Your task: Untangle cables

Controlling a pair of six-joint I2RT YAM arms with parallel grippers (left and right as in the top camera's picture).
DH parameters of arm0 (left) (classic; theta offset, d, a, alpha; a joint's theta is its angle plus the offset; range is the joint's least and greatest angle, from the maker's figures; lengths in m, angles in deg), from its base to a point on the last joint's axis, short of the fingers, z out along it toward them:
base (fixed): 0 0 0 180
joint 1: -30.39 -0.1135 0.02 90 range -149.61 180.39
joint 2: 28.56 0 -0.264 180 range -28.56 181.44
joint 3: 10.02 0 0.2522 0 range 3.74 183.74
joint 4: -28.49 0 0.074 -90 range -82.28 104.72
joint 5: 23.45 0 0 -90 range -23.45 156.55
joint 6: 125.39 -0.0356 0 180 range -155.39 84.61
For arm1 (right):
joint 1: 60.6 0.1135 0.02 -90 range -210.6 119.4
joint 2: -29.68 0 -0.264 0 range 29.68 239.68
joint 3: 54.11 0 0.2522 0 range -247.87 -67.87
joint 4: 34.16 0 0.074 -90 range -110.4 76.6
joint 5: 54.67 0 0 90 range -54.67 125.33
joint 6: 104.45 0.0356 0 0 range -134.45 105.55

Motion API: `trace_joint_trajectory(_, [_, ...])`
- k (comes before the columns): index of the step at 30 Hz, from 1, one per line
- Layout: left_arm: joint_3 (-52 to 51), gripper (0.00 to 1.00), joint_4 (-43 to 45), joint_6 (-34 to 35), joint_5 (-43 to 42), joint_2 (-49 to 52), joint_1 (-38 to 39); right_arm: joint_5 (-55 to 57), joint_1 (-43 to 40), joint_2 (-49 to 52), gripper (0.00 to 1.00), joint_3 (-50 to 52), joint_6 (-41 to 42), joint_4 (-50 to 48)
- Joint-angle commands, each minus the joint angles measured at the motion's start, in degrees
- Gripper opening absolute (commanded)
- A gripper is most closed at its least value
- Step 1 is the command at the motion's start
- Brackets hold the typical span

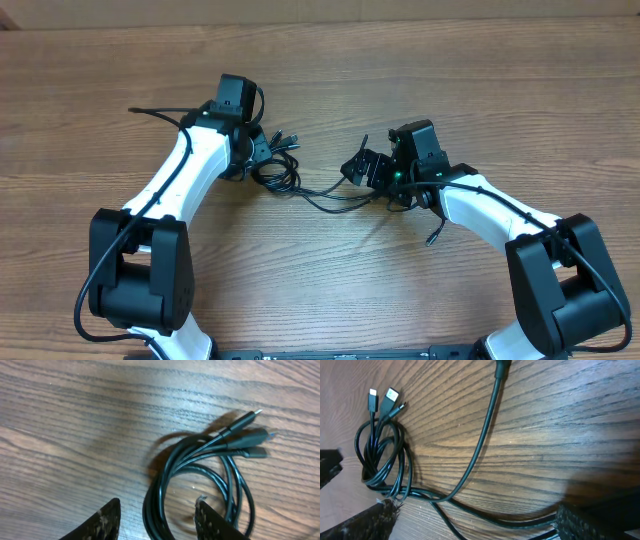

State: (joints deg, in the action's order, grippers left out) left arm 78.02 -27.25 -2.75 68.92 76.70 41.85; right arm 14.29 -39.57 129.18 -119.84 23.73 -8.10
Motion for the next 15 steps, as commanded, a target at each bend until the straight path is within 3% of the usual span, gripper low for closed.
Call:
trace_joint_trajectory(1, [-3.0, 0.47, 3.0, -0.5, 1.7, 0.5, -0.2, -1.2, -0.1, 0.5, 1.0, 0.5, -2.3, -0.1])
trace_joint_trajectory(3, [-4.1, 0.43, 4.5, -0.5, 1.6, 0.5, -0.2, -1.1, -0.1, 0.5, 1.0, 0.5, -2.3, -0.1])
trace_joint_trajectory(10, [-7.7, 0.05, 6.4, -0.5, 1.0, 0.5, -0.2, -1.1, -0.1, 0.5, 1.0, 0.5, -2.3, -0.1])
trace_joint_trajectory(15, [-10.2, 0.04, 6.4, -0.5, 0.0, 0.5, -0.2, -1.2, -0.1, 0.5, 1.0, 0.5, -2.3, -0.1])
